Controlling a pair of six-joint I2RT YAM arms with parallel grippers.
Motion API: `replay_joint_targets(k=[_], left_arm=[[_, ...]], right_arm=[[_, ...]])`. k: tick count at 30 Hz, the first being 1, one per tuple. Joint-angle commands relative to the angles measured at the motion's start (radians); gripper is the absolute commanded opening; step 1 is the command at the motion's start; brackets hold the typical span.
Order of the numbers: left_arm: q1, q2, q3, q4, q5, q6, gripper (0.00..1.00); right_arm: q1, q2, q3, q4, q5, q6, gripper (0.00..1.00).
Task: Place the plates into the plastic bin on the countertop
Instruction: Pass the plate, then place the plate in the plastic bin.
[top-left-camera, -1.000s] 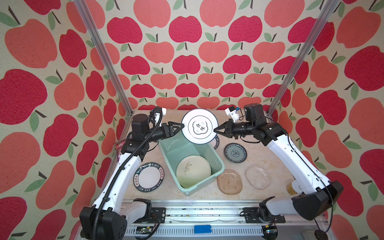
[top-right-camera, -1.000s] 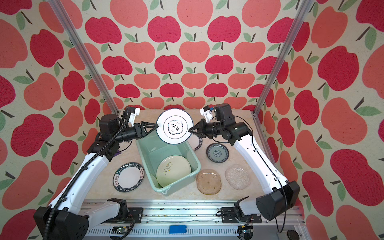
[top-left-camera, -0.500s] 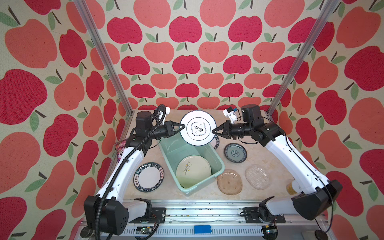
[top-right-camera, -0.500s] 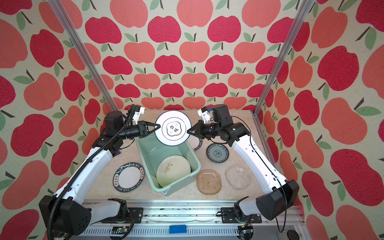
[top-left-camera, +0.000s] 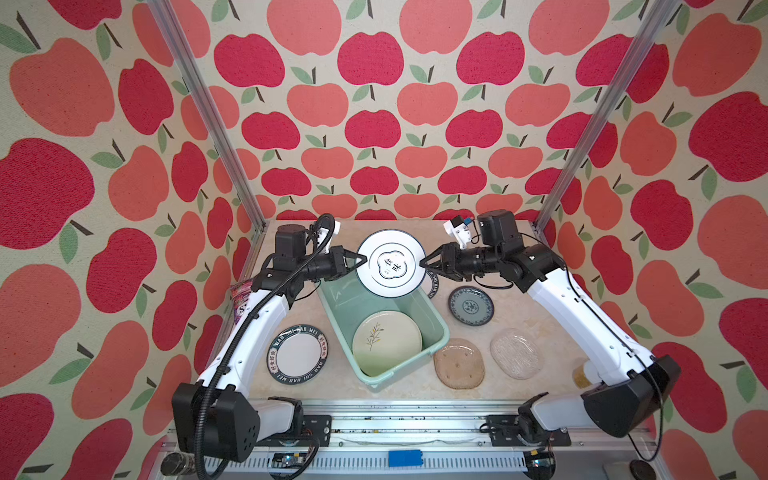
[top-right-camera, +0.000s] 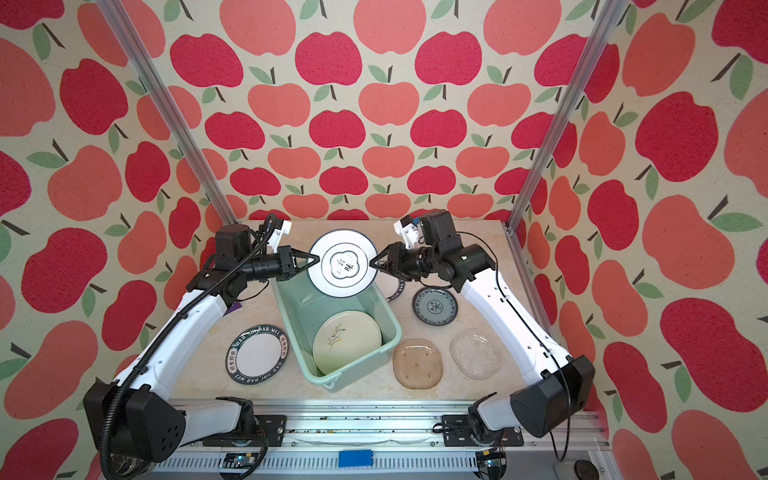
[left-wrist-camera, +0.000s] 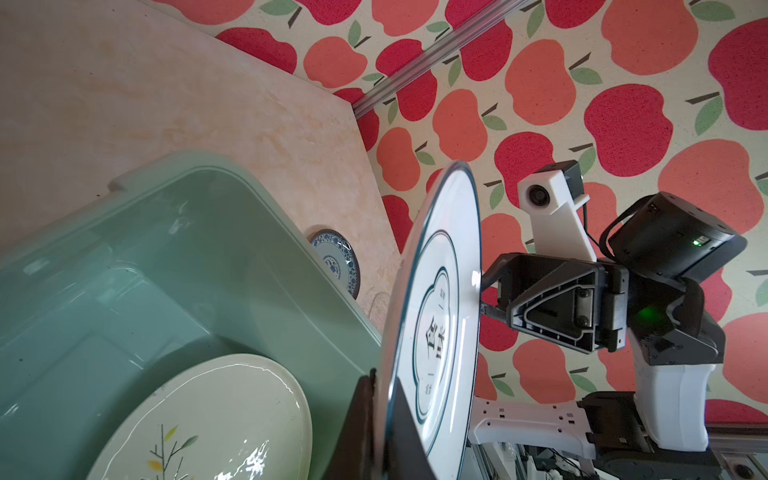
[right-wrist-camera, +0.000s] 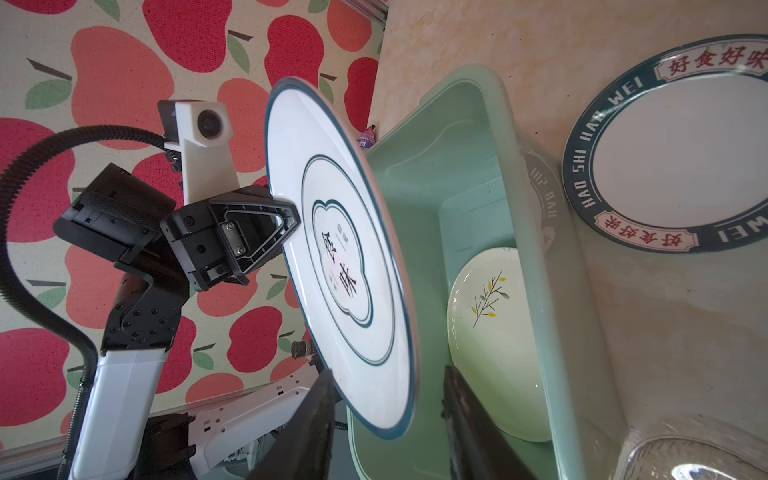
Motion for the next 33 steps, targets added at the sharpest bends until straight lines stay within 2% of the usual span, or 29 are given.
replay_joint_targets(k=[1,7,13,20,25,33], left_arm=[[0.023,-0.014,0.071,-0.119,-0.046,0.133,0.0],[0.013,0.023,0.131,-0.3,-0.092,0.327,0.0],[-0.08,0.114,0.198,-0.467,-0.204,0.522,0.0],[-0.109,0.169,0.193,-0.483,-0.258,0.578,0.0],[-0.134,0.196,0.2,-0.543,-0.287,0.668,0.0],[-0.221,0.287,0.24,-0.658,-0.367,0.794,0.0]], right_arm=[[-0.06,-0.052,0.002,-0.083,0.063,-0.028,0.49],[-0.177,-0.141,-0.075,-0.075,0.06,-0.013,0.51],[-0.205,-0.141,-0.089,-0.073,0.038,-0.023,0.51],[-0.211,-0.133,-0.097,-0.05,0.016,-0.024,0.51],[-0.212,-0.124,-0.101,-0.046,0.013,-0.023,0.51],[-0.212,-0.114,-0.1,-0.027,0.009,-0.01,0.51]])
